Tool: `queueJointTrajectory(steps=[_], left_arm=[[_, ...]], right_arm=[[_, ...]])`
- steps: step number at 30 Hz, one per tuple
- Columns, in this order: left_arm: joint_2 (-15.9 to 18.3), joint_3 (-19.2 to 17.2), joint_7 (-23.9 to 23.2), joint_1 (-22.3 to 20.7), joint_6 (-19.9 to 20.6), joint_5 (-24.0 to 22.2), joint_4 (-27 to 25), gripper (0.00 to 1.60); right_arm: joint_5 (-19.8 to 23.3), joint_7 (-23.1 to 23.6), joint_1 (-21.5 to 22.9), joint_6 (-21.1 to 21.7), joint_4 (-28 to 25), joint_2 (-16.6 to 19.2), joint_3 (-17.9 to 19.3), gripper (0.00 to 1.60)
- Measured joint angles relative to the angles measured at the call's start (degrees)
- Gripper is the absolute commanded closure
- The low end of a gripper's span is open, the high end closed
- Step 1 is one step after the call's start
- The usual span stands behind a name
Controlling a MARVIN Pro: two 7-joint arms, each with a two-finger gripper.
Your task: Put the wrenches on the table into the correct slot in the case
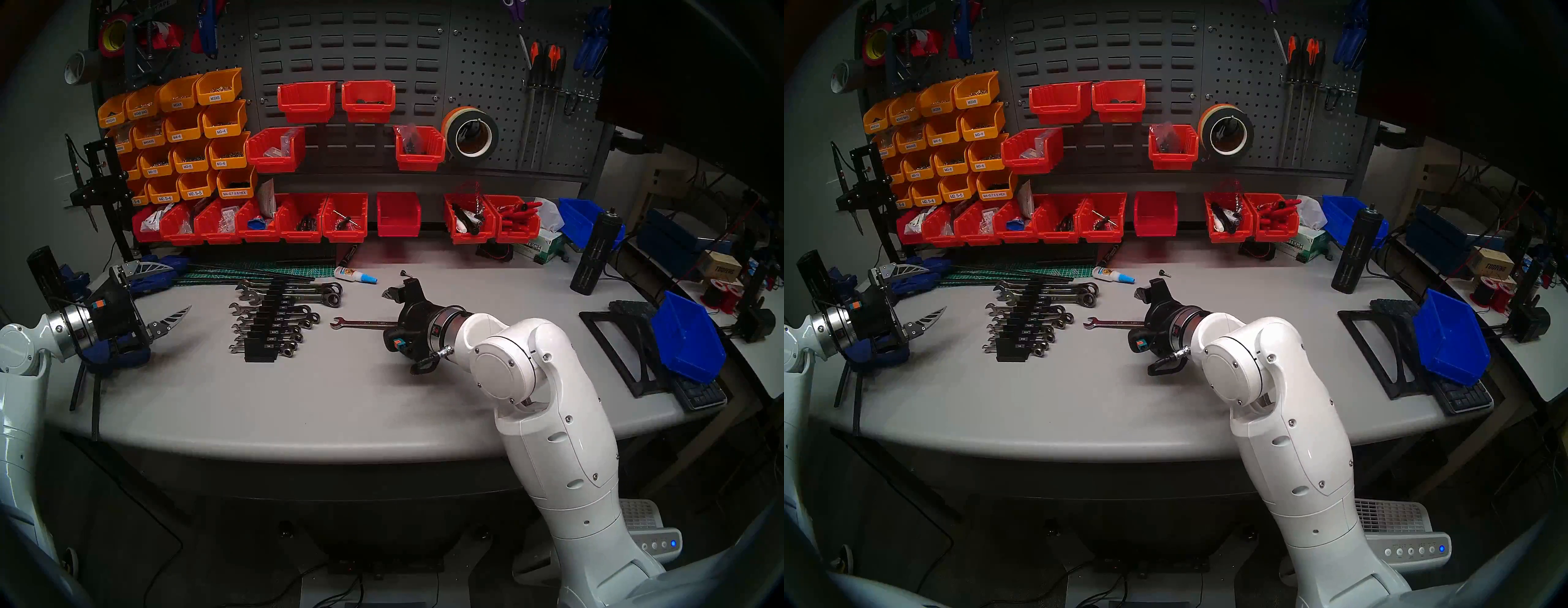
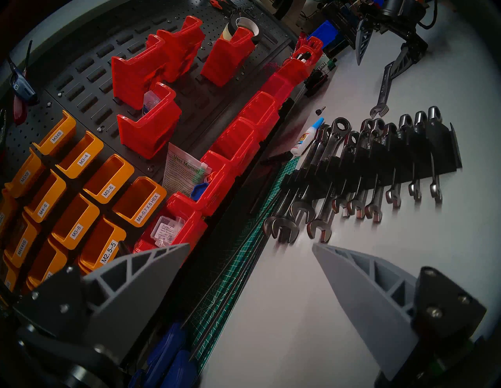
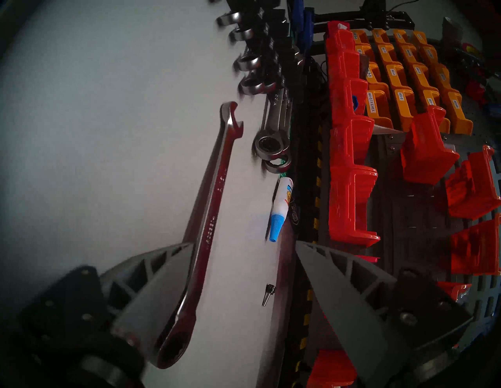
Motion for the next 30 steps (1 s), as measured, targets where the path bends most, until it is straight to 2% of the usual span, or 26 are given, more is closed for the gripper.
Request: queueJointTrajectory(steps=[12,30], left_arm=[[0.00,0.00,0.00,0.00,0.00,0.00,0.00,0.00],[0.00,0.00,0.00,0.00,0.00,-0.01,0.00,0.00]], right_arm=[[2.66,-0.21,-0.04,1.70,1.01,-2.14,-0.69,0.00],[-0.67,0.19,-0.07,3.01,-0.21,-1.09,-2.58,0.00]])
